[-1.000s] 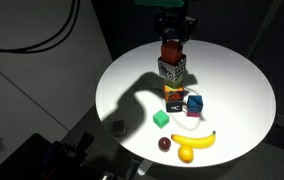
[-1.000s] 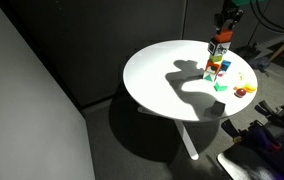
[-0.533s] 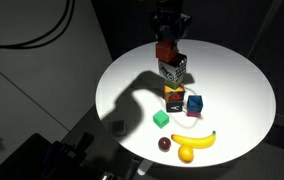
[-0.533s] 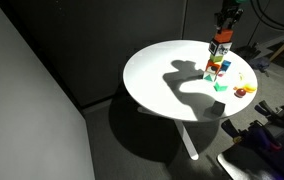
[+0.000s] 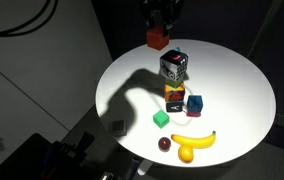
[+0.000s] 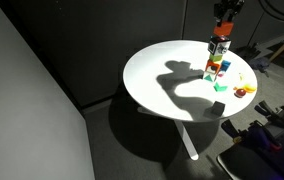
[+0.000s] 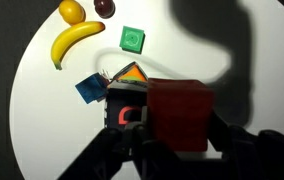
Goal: Put the orange block on the table
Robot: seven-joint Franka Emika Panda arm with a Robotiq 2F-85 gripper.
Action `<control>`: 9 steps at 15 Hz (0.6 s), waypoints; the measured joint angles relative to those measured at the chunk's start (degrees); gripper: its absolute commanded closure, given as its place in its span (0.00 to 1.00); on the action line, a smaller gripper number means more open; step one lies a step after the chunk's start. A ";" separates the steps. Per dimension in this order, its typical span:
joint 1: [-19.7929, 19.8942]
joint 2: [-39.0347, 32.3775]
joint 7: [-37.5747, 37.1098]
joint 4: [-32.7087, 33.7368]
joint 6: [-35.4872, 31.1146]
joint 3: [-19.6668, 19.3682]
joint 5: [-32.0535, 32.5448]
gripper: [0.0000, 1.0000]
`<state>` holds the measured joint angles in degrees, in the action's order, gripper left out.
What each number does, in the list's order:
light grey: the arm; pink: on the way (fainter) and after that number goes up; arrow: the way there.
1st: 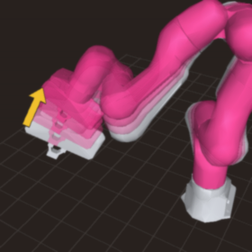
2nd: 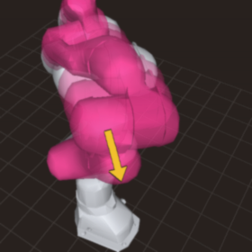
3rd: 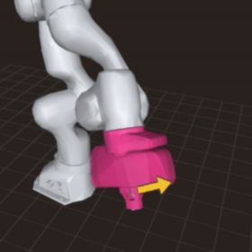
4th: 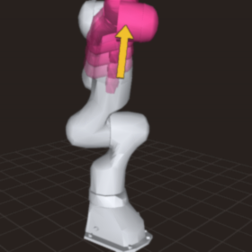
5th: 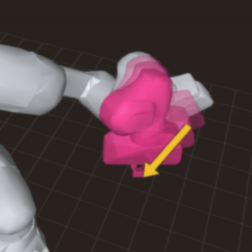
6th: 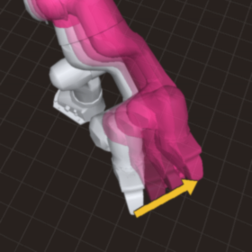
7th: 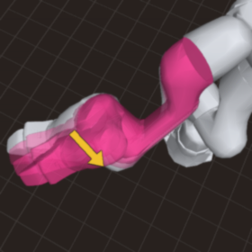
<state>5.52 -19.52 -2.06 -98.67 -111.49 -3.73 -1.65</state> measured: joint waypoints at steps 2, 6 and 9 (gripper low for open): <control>-0.51 0.29 -0.01 0.00 0.40 0.38 0.00 0.71; -2.33 0.23 -0.43 0.00 0.64 0.73 0.00 0.71; -3.74 -0.09 -1.20 0.01 0.67 0.97 0.01 0.71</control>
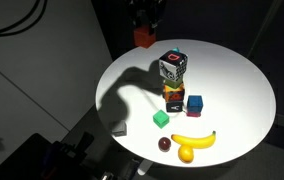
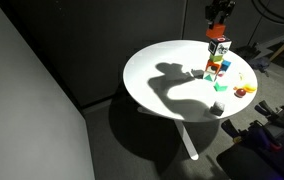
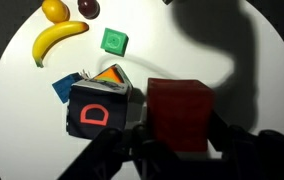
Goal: Put the orange block on the table
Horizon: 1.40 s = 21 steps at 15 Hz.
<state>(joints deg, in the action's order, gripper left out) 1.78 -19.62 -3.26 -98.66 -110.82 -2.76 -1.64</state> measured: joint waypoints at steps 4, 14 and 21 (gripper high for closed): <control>-2.17 -0.91 -2.19 0.01 -0.07 0.15 0.62 0.71; -5.93 -5.36 -6.69 -0.04 -3.63 0.74 2.75 0.71; -6.04 -8.14 -6.90 -1.88 -10.54 0.92 2.70 0.71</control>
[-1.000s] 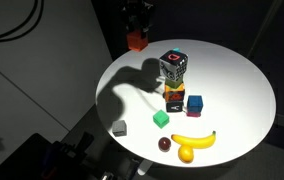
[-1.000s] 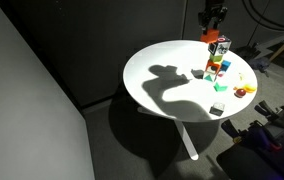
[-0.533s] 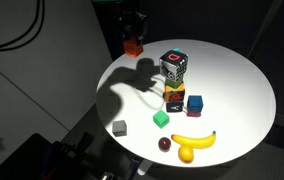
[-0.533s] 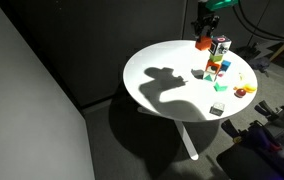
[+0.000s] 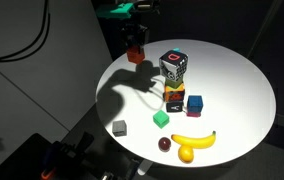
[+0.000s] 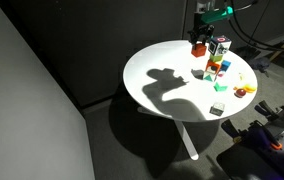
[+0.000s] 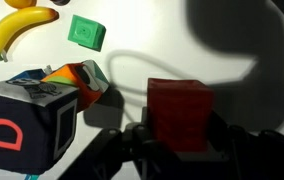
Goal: Put the orange block on the table
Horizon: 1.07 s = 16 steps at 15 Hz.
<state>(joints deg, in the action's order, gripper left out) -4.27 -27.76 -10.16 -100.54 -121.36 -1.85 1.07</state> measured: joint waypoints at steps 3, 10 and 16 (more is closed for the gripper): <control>0.00 -0.40 -0.19 -0.78 -1.26 0.00 -0.03 0.71; 0.01 -0.63 -0.20 -1.13 -1.27 0.00 -0.04 0.46; 0.01 -0.63 -0.20 -1.13 -1.27 0.00 -0.04 0.71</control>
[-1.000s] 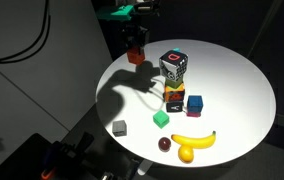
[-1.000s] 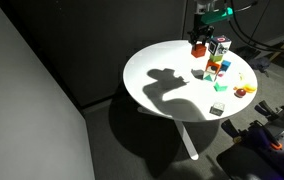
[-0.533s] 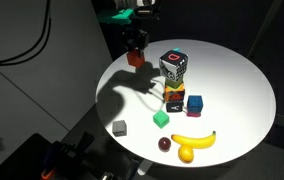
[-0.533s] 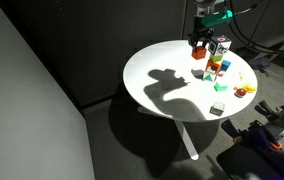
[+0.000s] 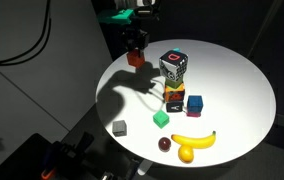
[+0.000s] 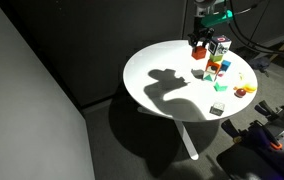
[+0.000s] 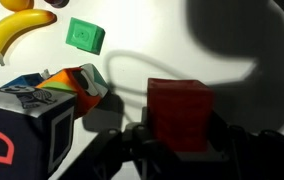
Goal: Put the orange block on the table
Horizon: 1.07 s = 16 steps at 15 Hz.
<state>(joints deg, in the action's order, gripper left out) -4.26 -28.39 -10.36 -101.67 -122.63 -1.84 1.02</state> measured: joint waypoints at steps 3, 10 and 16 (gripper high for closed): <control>-0.02 -0.13 0.00 0.00 0.00 0.03 0.00 0.71; -1.07 -2.39 0.00 0.19 -0.10 0.60 0.00 0.71; -1.95 -5.40 0.00 0.55 -4.00 0.64 0.03 0.71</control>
<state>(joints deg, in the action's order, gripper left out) -6.20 -33.79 -10.36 -101.12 -126.63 -1.20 1.06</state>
